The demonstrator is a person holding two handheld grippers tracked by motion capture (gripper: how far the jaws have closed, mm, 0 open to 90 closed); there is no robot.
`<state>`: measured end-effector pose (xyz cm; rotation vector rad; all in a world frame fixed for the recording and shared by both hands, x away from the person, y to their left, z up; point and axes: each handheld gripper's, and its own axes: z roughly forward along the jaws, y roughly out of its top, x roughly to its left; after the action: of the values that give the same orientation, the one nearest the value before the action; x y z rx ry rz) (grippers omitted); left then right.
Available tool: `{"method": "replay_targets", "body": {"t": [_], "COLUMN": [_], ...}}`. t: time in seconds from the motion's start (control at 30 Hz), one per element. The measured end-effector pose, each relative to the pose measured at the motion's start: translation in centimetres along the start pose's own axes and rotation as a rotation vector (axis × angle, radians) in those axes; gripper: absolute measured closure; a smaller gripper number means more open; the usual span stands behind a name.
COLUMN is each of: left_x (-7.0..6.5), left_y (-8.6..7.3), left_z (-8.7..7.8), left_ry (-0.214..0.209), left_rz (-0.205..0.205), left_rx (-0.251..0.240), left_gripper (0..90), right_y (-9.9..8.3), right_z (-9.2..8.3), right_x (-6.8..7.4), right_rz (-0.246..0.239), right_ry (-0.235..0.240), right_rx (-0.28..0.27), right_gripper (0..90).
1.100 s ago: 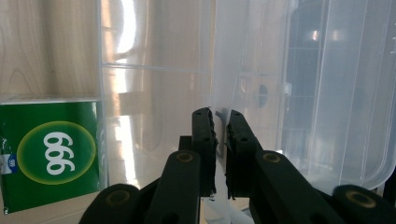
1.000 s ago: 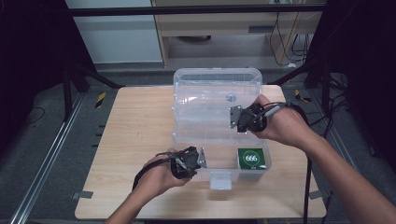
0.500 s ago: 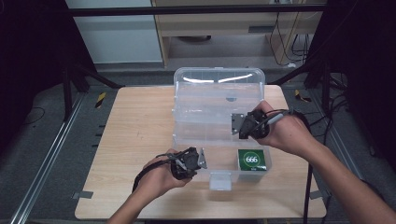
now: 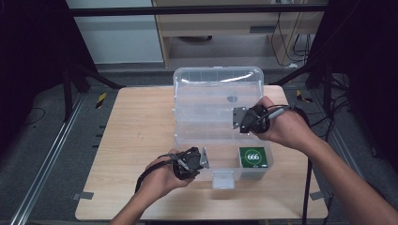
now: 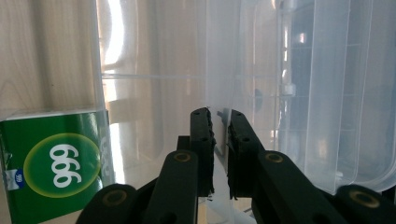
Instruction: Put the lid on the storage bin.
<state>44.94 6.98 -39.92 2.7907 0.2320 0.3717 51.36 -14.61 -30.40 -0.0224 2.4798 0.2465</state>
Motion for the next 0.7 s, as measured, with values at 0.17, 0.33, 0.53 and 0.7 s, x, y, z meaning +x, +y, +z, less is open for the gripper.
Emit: {"method": "replay_targets", "body": {"t": [0.17, 0.33, 0.53, 0.7], "left_x": [0.0, -0.1, -0.1, -0.1], "left_y": [-0.1, -0.1, 0.0, 0.0], "left_z": [0.0, 0.0, 0.0, 0.0], "left_ry": [0.001, 0.004, 0.004, 0.006], "left_rz": [-0.003, -0.006, -0.011, -0.010], "left_rx": [-0.004, -0.004, -0.004, -0.005], "left_gripper": [79.2, 79.0, 78.8, 78.8], "right_y": [0.0, 0.0, 0.0, -0.3], "right_z": [-0.2, -0.5, -0.9, -1.3], "right_x": [0.3, 1.1, 1.7, 2.4], "right_rz": [-0.005, -0.001, -0.007, 0.006], "right_ry": [-0.006, -0.030, -0.037, -0.031], "right_rx": [-0.010, -0.019, -0.039, -0.037], "right_gripper": [82.8, 82.9, 82.8, 82.6]}}
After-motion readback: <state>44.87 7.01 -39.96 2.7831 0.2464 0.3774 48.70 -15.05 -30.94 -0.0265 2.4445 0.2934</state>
